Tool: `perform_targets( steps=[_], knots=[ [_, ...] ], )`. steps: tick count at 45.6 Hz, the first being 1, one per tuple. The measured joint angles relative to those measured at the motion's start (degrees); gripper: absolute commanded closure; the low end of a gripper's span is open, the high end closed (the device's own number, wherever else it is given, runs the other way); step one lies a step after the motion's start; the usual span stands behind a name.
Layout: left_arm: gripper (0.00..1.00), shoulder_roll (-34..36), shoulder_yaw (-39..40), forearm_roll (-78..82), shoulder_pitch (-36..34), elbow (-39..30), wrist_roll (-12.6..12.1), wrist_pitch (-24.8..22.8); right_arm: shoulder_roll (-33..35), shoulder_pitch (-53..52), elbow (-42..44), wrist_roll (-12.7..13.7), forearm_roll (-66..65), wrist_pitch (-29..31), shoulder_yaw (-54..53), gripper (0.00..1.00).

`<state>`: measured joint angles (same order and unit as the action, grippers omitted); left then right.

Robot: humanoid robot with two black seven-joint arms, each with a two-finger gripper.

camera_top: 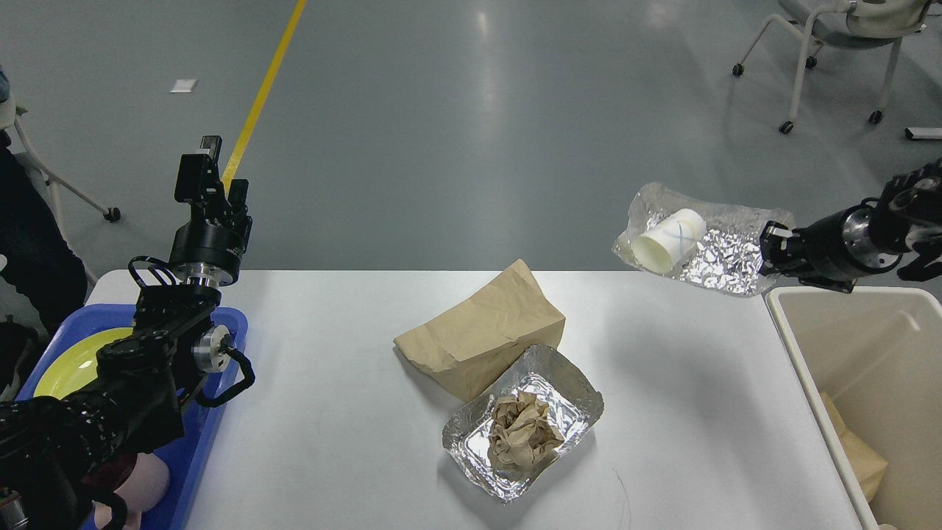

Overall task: Tidy desktop
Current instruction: 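Grasp the foil tray, lift it and drop it into the white bin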

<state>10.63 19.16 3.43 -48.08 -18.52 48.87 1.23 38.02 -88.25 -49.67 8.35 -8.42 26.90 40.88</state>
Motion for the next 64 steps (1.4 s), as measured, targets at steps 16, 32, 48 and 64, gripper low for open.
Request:
perform_targets(
  steps=[16,32,48,64],
  knots=[
    [0.03,0.0,0.0,0.0,0.0,0.0,0.0,0.0,3.7,-3.1,5.2,0.4,3.8,2.2,0.1,1.00],
    [0.03,0.0,0.0,0.0,0.0,0.0,0.0,0.0,5.2,19.6,25.0,0.6,16.9,0.5,-2.2,1.00],
    [0.03,0.0,0.0,0.0,0.0,0.0,0.0,0.0,4.7,37.2,26.6,0.5,17.8,-13.5,-6.0,0.35],
    [0.03,0.0,0.0,0.0,0.0,0.0,0.0,0.0,1.2,44.2,26.0,0.4,17.8,-23.9,-6.3,0.00]
  ],
)
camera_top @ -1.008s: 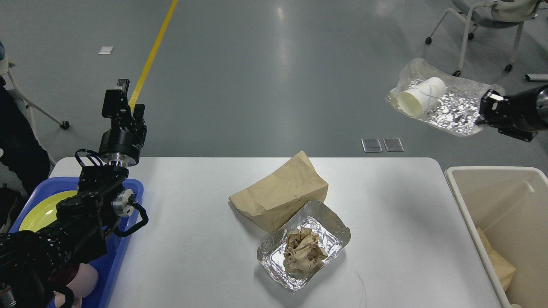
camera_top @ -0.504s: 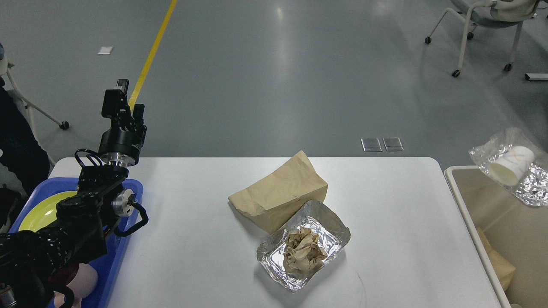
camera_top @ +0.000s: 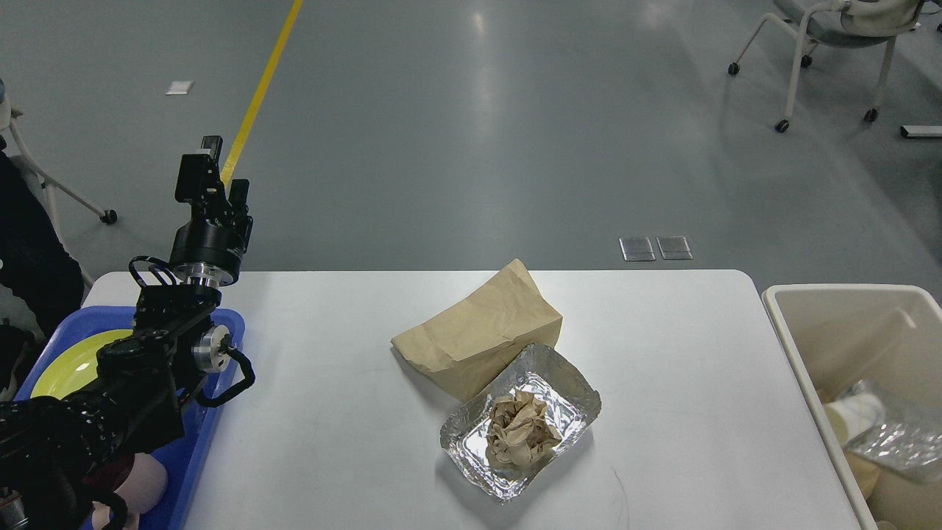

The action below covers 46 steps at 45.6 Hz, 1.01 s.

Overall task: Tidy desktop
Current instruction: 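Grasp the foil tray, lift it and drop it into the white bin, then move the right gripper back and lower it onto the other foil tray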

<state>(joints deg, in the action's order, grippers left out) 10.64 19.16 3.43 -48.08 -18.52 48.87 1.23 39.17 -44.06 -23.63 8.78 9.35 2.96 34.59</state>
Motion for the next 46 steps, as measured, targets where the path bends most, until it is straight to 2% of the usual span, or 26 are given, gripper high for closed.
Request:
perform_targets(
  steps=[9,19,29,37,46],
  knots=[
    [0.03,0.0,0.0,0.0,0.0,0.0,0.0,0.0,-0.5,-1.5,-0.3,0.0,0.1,-0.1,-3.2,0.00],
    [0.03,0.0,0.0,0.0,0.0,0.0,0.0,0.0,-0.9,-12.0,-1.4,-0.2,0.1,0.4,-6.6,0.00],
    [0.03,0.0,0.0,0.0,0.0,0.0,0.0,0.0,-7.1,-22.8,-5.7,-0.1,-0.7,0.6,-6.0,0.00],
    [0.03,0.0,0.0,0.0,0.0,0.0,0.0,0.0,-13.8,-32.0,-9.7,0.2,-0.9,1.0,2.6,0.00],
    [0.03,0.0,0.0,0.0,0.0,0.0,0.0,0.0,-19.3,-43.2,-20.6,0.2,-0.8,1.8,14.7,0.00]
  ],
)
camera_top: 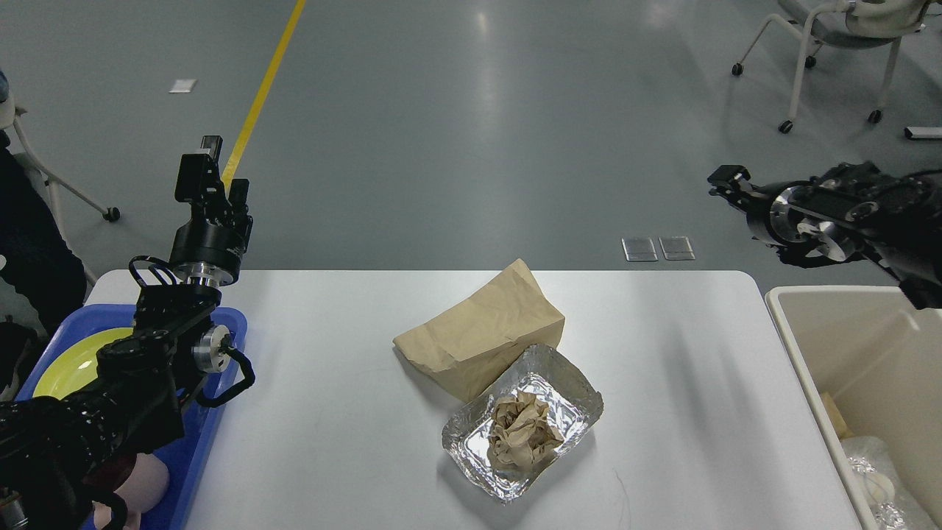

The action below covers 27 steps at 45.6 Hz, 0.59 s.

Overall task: Tidy desktop
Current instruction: 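Move the right gripper back and lower it onto the other foil tray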

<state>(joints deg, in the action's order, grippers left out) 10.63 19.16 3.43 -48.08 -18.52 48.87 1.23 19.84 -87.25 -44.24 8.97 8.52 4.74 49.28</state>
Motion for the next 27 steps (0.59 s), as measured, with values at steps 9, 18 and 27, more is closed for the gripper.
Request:
perform_targets(
  steps=[9,18,27],
  knots=[
    [0.03,0.0,0.0,0.0,0.0,0.0,0.0,0.0,-1.9,-14.9,-15.0,0.0,0.2,4.9,7.4,0.00],
    [0.03,0.0,0.0,0.0,0.0,0.0,0.0,0.0,-1.7,-26.7,-22.8,0.0,0.6,25.0,9.3,0.00],
    [0.03,0.0,0.0,0.0,0.0,0.0,0.0,0.0,-1.2,-30.8,-23.3,-0.2,0.8,41.9,9.2,0.00]
  ],
)
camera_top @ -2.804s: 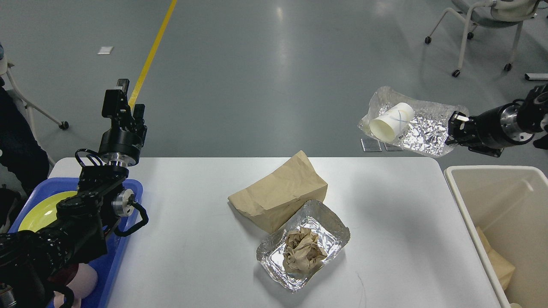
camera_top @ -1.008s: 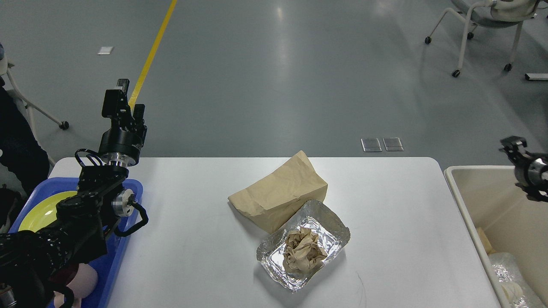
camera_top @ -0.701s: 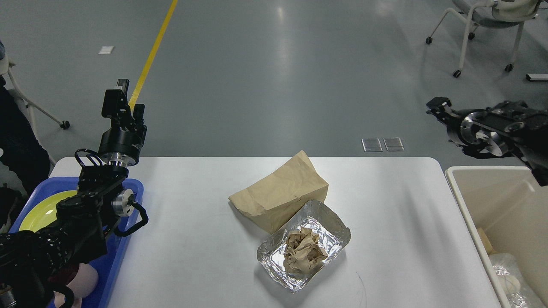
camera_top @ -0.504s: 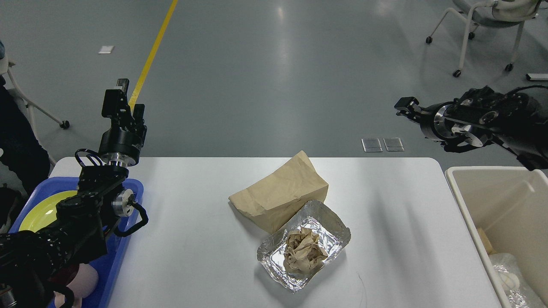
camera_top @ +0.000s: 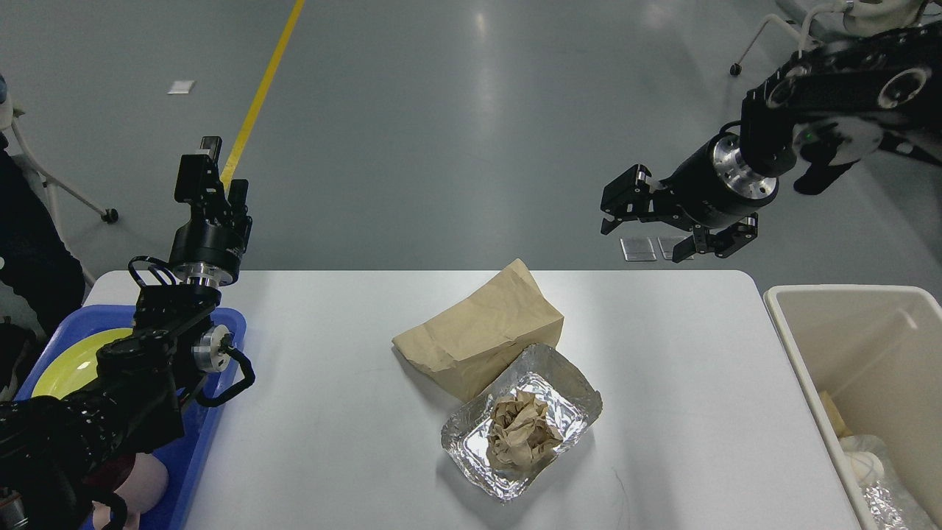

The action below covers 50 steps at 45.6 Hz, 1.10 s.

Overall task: Tidy desktop
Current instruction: 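Move the right gripper back and lower it onto the other foil tray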

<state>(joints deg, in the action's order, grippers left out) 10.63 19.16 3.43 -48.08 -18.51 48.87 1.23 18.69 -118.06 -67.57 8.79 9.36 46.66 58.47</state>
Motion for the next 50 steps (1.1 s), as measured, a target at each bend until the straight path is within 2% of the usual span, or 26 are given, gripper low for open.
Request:
perform_targets(
  steps=[6,16,33,41,50],
  knots=[
    [0.03,0.0,0.0,0.0,0.0,0.0,0.0,0.0,0.0,4.4,0.5,0.0,0.1,-0.7,-0.4,0.00],
    [0.03,0.0,0.0,0.0,0.0,0.0,0.0,0.0,0.0,19.8,2.0,0.0,0.1,-6.7,-5.0,0.00],
    [0.03,0.0,0.0,0.0,0.0,0.0,0.0,0.0,-0.8,39.5,10.6,0.0,0.0,-12.1,-13.2,0.00],
    [0.03,0.0,0.0,0.0,0.0,0.0,0.0,0.0,-1.2,46.0,11.4,0.0,0.0,-18.0,-16.3,0.00],
    [0.03,0.0,0.0,0.0,0.0,0.0,0.0,0.0,-1.2,49.0,11.7,0.0,0.0,-21.8,-19.4,0.00]
  ],
)
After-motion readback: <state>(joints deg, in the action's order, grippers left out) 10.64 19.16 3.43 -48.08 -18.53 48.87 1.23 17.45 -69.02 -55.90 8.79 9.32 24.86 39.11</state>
